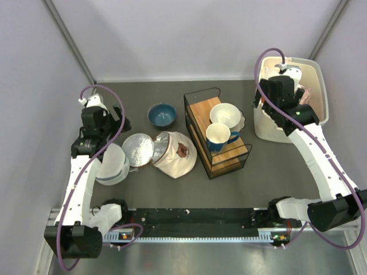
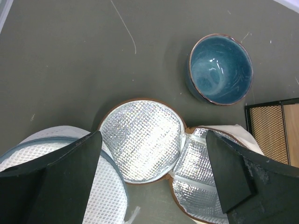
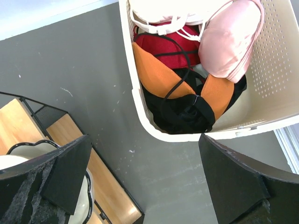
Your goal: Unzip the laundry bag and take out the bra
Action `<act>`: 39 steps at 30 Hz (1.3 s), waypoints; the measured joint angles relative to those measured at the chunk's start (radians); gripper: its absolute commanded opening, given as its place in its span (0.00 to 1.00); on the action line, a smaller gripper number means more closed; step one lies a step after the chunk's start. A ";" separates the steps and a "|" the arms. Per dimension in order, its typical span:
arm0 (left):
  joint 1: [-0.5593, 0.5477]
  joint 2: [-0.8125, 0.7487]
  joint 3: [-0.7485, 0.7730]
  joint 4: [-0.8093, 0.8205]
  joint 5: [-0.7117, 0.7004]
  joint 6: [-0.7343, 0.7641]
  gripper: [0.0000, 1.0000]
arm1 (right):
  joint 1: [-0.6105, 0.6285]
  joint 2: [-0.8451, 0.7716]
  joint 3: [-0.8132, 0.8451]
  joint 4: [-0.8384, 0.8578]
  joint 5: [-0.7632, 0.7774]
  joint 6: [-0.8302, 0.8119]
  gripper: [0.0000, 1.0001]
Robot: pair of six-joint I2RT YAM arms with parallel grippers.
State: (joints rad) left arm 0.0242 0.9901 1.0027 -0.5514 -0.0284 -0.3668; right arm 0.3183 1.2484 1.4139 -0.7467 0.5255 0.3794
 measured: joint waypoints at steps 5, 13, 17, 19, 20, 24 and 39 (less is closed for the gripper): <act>0.000 0.000 0.000 -0.007 -0.019 0.002 0.95 | 0.000 0.000 0.000 0.008 -0.002 0.000 0.99; -0.145 0.019 0.015 -0.106 -0.201 0.014 0.93 | 0.000 0.000 -0.001 0.024 -0.029 -0.001 0.99; -0.289 0.106 0.063 -0.202 -0.362 -0.014 0.93 | 0.000 -0.005 -0.016 0.043 -0.072 0.000 0.99; -0.344 0.150 0.067 -0.242 -0.424 -0.046 0.93 | 0.000 -0.005 -0.023 0.053 -0.095 0.000 0.99; -0.368 0.173 0.067 -0.264 -0.449 -0.063 0.92 | 0.000 -0.005 -0.028 0.060 -0.107 0.001 0.99; -0.424 0.262 0.076 -0.370 -0.531 -0.163 0.87 | 0.000 -0.006 -0.037 0.072 -0.150 0.004 0.99; -0.401 0.343 0.080 -0.591 -0.810 -0.455 0.00 | 0.000 -0.008 -0.040 0.129 -0.243 0.006 0.99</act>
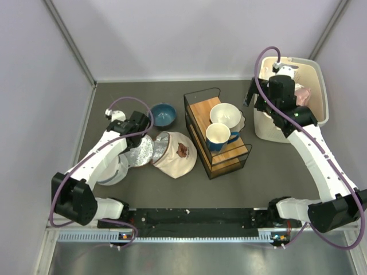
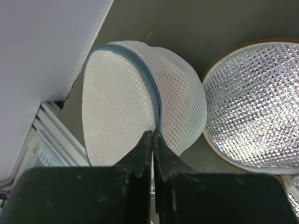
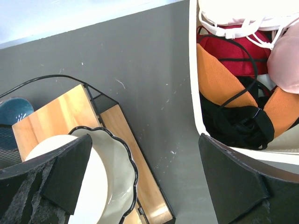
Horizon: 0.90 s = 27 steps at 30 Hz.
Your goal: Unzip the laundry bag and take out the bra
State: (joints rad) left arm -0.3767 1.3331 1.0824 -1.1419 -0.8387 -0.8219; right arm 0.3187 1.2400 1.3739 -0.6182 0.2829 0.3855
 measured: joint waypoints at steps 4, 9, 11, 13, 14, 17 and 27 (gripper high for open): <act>0.008 -0.029 0.021 0.053 0.022 0.130 0.00 | 0.000 -0.002 -0.001 0.006 -0.013 -0.001 0.99; 0.007 -0.130 0.116 0.144 0.122 0.348 0.00 | 0.000 -0.002 -0.002 0.020 -0.060 -0.002 0.99; 0.000 -0.174 0.155 0.174 0.172 0.433 0.00 | 0.000 -0.002 -0.001 0.034 -0.087 -0.006 0.99; -0.013 -0.206 0.184 0.201 0.227 0.507 0.00 | 0.006 -0.002 0.002 0.045 -0.116 -0.011 0.99; -0.021 -0.217 0.194 0.216 0.261 0.541 0.00 | 0.012 -0.001 0.004 0.053 -0.134 -0.013 0.99; -0.043 -0.217 0.193 0.264 0.355 0.623 0.00 | 0.046 0.015 0.038 0.063 -0.182 -0.019 0.99; -0.102 -0.048 0.133 0.345 0.455 0.717 0.01 | 0.261 0.161 0.187 0.134 -0.294 -0.053 0.99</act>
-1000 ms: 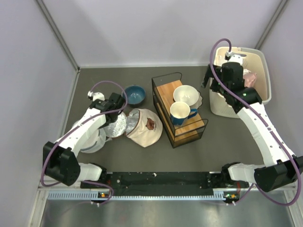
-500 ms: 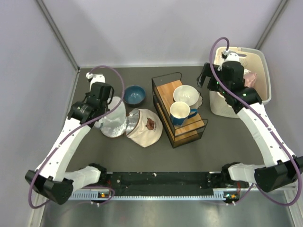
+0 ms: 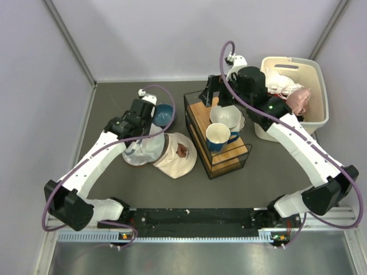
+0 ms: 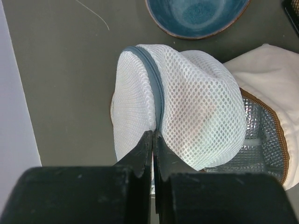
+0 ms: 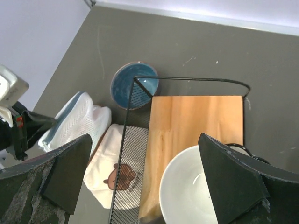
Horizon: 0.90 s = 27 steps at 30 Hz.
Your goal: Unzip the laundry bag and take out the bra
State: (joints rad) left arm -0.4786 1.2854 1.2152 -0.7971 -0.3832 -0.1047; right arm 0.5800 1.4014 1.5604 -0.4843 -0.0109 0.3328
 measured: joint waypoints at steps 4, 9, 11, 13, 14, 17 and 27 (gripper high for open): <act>0.000 -0.009 0.014 0.021 0.001 0.020 0.53 | 0.013 0.029 0.000 0.002 -0.033 0.004 0.99; 0.000 -0.009 0.031 0.071 0.055 -0.011 0.76 | 0.013 0.037 0.000 0.004 -0.044 0.009 0.99; 0.000 -0.009 0.037 0.089 0.077 -0.033 0.82 | 0.013 0.037 0.000 0.006 -0.044 0.009 0.99; 0.001 -0.009 0.048 0.096 0.082 -0.058 0.83 | 0.013 0.037 0.000 0.006 -0.044 0.009 0.99; 0.005 -0.010 0.056 0.094 0.081 -0.072 0.83 | 0.013 0.037 0.000 0.006 -0.044 0.009 0.99; 0.028 -0.016 0.074 0.083 0.075 -0.125 0.86 | 0.013 0.037 0.000 0.006 -0.043 0.008 0.99; 0.374 -0.270 -0.006 -0.098 0.095 -0.463 0.86 | 0.013 0.029 -0.001 0.007 -0.047 0.009 0.99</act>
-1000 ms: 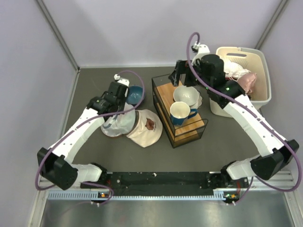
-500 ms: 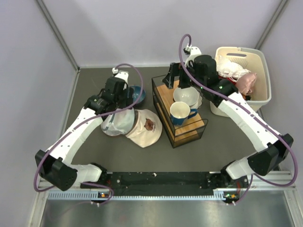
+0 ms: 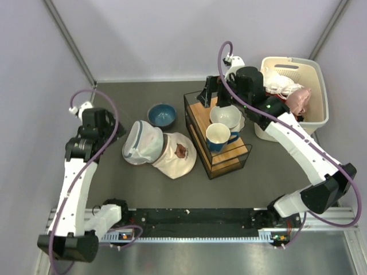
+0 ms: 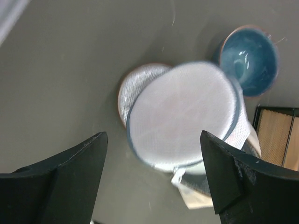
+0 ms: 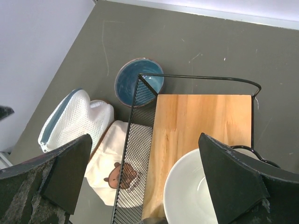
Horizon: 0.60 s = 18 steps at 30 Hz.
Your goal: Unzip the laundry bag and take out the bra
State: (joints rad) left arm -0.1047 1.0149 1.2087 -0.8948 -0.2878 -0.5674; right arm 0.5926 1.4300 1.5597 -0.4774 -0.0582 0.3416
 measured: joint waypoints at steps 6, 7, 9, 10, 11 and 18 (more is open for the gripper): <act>0.088 -0.151 -0.229 -0.064 0.140 -0.244 0.88 | 0.003 -0.001 0.000 0.005 -0.005 0.000 0.99; 0.095 -0.158 -0.258 -0.066 0.159 -0.276 0.88 | 0.004 -0.001 0.000 0.007 -0.006 0.000 0.99; 0.125 -0.162 -0.331 -0.060 0.222 -0.352 0.89 | 0.008 -0.001 0.000 0.009 -0.008 0.000 0.99; 0.144 -0.162 -0.366 -0.057 0.247 -0.389 0.89 | 0.011 -0.001 0.000 0.011 -0.010 0.000 0.99; 0.165 -0.164 -0.400 -0.050 0.273 -0.421 0.90 | 0.013 -0.001 0.000 0.013 -0.012 0.000 0.99; 0.305 -0.270 -0.525 0.019 0.396 -0.578 0.95 | 0.014 -0.003 -0.002 0.018 -0.016 -0.001 0.99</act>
State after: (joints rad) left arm 0.2005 0.7448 0.6838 -0.8753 0.1085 -1.1454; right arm 0.6071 1.4269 1.5574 -0.4591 -0.0742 0.3408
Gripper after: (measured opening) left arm 0.928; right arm 0.989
